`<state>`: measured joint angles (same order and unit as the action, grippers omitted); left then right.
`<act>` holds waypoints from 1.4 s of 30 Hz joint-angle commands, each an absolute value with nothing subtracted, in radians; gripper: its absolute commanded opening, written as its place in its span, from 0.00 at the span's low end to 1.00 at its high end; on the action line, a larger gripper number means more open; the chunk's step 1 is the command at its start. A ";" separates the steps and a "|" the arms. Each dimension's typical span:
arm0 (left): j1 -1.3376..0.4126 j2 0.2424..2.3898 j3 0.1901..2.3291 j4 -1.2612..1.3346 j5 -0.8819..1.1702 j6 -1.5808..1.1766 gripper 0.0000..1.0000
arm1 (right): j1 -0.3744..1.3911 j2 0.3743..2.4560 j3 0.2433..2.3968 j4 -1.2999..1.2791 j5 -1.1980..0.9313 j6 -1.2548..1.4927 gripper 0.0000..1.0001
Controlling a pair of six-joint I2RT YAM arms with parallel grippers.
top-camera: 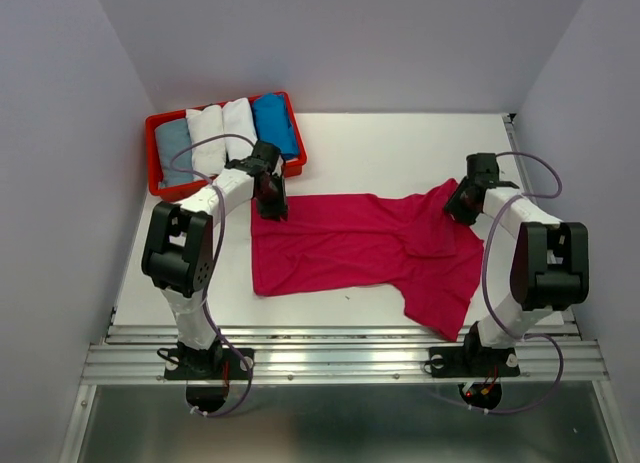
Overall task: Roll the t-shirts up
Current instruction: Fold the T-shirt at the center of the board.
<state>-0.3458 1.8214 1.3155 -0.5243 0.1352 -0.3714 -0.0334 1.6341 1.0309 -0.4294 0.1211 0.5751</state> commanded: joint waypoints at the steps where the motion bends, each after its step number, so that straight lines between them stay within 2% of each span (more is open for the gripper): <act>1: -0.331 1.799 1.332 -0.512 0.147 -0.365 0.33 | -0.040 1.670 1.101 -0.364 0.107 0.520 0.42; 3: -0.327 1.796 1.324 -0.511 0.146 -0.364 0.33 | -0.040 1.692 1.109 -0.364 0.109 0.520 0.40; 6: -0.319 1.792 1.315 -0.509 0.146 -0.362 0.33 | -0.040 1.712 1.109 -0.354 0.101 0.526 0.30; 7: -0.316 1.792 1.313 -0.509 0.146 -0.361 0.33 | -0.040 1.710 1.098 -0.345 0.104 0.532 0.23; 12: -0.305 1.790 1.304 -0.506 0.147 -0.354 0.33 | -0.040 1.686 1.085 -0.341 0.103 0.528 0.08; 13: -0.304 1.792 1.302 -0.506 0.147 -0.354 0.33 | -0.040 1.680 1.081 -0.341 0.106 0.529 0.01; 22: -0.290 1.786 1.298 -0.505 0.149 -0.348 0.33 | -0.040 1.539 1.022 -0.353 0.146 0.551 0.01; 42: -0.276 1.801 1.312 -0.506 0.167 -0.348 0.33 | -0.040 1.454 0.920 -0.393 0.265 0.606 0.01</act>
